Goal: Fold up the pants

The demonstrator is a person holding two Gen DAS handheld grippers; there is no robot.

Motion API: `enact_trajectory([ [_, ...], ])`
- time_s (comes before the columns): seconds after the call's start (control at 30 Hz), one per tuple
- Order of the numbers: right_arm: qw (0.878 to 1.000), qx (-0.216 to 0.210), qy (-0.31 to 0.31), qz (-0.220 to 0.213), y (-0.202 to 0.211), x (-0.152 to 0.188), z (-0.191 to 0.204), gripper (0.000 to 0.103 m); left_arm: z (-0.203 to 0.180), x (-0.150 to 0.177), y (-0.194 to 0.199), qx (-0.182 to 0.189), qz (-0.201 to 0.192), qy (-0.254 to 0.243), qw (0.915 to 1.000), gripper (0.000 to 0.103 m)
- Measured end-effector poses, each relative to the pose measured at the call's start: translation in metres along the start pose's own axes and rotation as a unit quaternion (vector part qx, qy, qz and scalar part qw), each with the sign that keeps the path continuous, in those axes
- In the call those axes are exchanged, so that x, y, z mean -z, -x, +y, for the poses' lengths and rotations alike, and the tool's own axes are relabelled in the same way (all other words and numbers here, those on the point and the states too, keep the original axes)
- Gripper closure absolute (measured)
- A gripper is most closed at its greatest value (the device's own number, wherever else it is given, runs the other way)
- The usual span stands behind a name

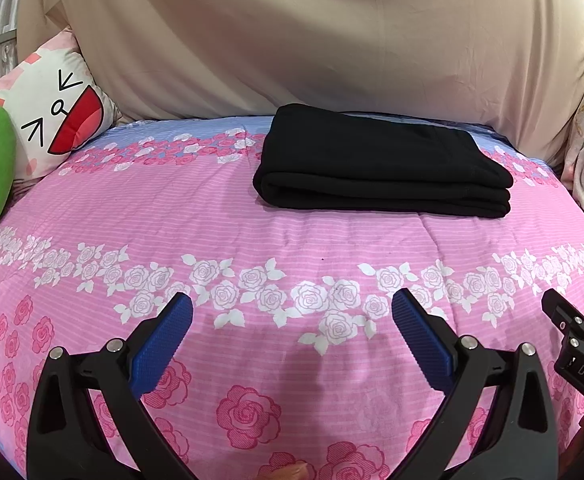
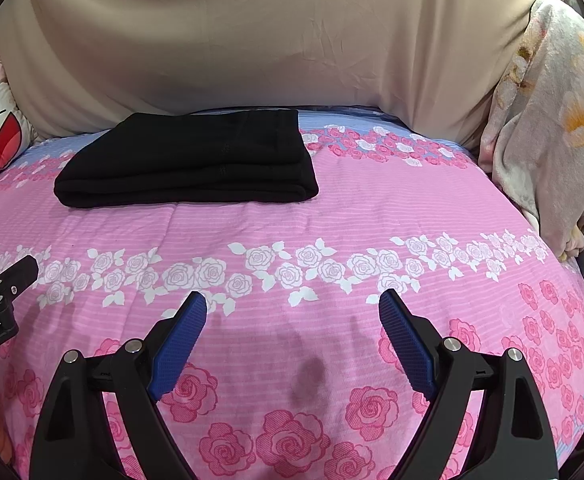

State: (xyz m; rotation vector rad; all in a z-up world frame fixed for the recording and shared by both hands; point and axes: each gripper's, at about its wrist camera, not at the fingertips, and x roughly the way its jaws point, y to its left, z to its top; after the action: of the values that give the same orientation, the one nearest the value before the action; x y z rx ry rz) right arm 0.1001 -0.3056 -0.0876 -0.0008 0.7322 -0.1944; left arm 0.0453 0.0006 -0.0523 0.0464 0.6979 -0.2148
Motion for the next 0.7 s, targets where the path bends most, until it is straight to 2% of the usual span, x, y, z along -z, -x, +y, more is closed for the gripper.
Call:
enact_trajectory([
  [0.7, 1.000, 0.004, 0.007, 0.002, 0.0003, -0.0010, 0.0032, 0.017, 0.0007, 0.0000, -0.0005, 0.000, 0.001, -0.002, 1.0000, 0.005],
])
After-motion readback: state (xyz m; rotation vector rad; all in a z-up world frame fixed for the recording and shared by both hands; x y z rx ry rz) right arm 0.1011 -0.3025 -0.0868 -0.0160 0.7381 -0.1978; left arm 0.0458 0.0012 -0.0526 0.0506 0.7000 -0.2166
